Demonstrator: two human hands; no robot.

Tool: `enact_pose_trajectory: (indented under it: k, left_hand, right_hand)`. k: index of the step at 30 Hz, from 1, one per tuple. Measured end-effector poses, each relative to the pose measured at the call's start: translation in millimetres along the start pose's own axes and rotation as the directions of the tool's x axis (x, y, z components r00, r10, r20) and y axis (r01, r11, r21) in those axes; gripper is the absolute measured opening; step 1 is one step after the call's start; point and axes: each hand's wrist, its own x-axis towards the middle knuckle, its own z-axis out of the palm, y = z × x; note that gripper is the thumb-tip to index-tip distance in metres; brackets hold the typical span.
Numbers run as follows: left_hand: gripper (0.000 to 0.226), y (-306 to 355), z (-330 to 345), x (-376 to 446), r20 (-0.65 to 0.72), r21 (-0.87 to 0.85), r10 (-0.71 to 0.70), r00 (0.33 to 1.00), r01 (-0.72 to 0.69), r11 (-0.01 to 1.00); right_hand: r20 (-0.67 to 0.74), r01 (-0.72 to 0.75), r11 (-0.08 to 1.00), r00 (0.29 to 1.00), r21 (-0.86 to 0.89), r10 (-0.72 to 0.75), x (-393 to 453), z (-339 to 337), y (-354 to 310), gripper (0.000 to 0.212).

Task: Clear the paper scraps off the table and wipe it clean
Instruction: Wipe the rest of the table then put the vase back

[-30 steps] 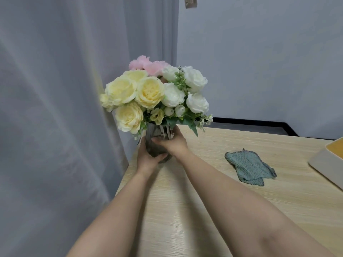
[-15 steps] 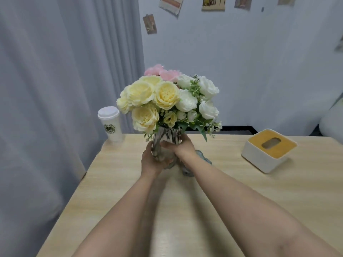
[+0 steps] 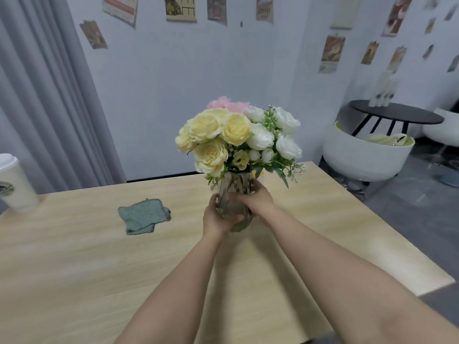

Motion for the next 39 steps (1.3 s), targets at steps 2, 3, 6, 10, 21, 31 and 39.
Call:
enact_pose_trajectory:
  k: [2,3,6,10,21,31,39]
  left_hand:
    - [0.086,6,36,-5,0.045,-0.020,-0.014,0.999,0.015,1.000]
    - [0.085,9,52,-7,0.062,-0.023,-0.011,0.998,0.012,1.000]
    - [0.082,12,91,-12,0.124,-0.013,0.018,0.992,-0.017,1.000]
    - [0.091,12,129,-14,0.171,0.005,0.032,0.985,-0.033,0.999]
    - [0.081,12,165,-9,0.249,-0.015,0.102,0.963,-0.101,0.995]
    - [0.075,19,145,-1,0.381,0.126,0.048,0.923,-0.103,0.987]
    - [0.076,21,61,11,0.445,0.379,0.062,0.893,-0.251,0.891]
  right_hand:
    - [-0.039,-0.019,1.000,0.999,-0.007,0.018,3,-33,15,0.059]
    - [-0.058,-0.026,1.000,0.998,-0.018,0.025,3,-48,22,0.059]
    - [-0.112,-0.035,0.999,0.993,-0.009,0.034,3,-87,38,0.052]
    - [-0.166,-0.061,0.998,0.984,0.008,0.061,2,-122,55,0.059]
    - [-0.274,-0.121,0.992,0.954,0.025,0.123,10,-151,86,0.056]
    - [-0.310,-0.164,0.975,0.944,-0.151,0.112,-4,-139,72,0.072]
    - [-0.365,-0.232,0.933,0.923,-0.275,0.122,-46,-117,56,0.083]
